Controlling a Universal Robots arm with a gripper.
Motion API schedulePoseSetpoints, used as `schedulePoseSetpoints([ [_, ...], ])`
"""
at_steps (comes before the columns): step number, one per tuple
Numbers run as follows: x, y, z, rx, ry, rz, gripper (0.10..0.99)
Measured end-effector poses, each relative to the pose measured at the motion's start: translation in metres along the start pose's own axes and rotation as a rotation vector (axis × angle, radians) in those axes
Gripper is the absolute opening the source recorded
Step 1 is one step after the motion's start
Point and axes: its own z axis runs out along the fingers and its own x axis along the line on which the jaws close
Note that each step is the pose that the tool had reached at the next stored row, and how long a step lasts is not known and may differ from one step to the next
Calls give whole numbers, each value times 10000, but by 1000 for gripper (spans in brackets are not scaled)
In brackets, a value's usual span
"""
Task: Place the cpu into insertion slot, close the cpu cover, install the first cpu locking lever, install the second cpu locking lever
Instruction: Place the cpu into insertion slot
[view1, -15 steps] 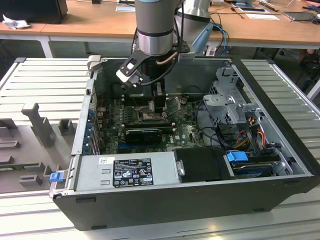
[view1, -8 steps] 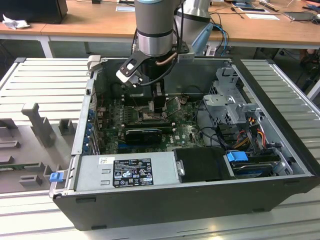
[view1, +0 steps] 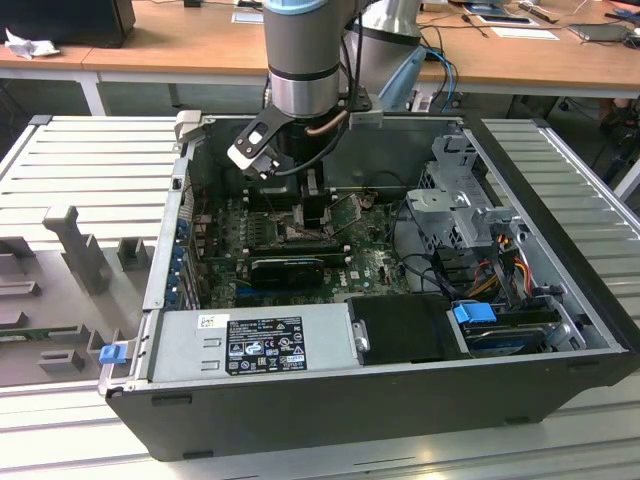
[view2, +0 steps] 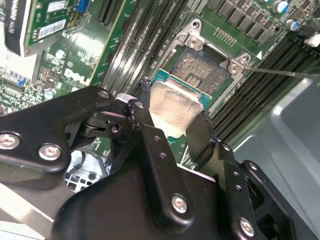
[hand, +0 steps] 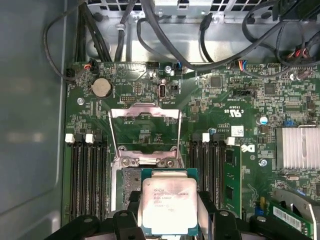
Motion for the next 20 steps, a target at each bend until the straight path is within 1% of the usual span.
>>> schedulePoseSetpoints([
  [5,52,-41,61,-1,1,-1,525],
  [8,110,-76,155,0,1,0,525],
  [10,134,-84,192,1,-1,-1,525],
  [11,153,-90,235,-1,1,0,525],
  [14,159,-106,301,0,0,0,525],
  [18,168,-117,358,1,-1,-4,525],
  [20,172,-118,371,0,2,-4,525],
])
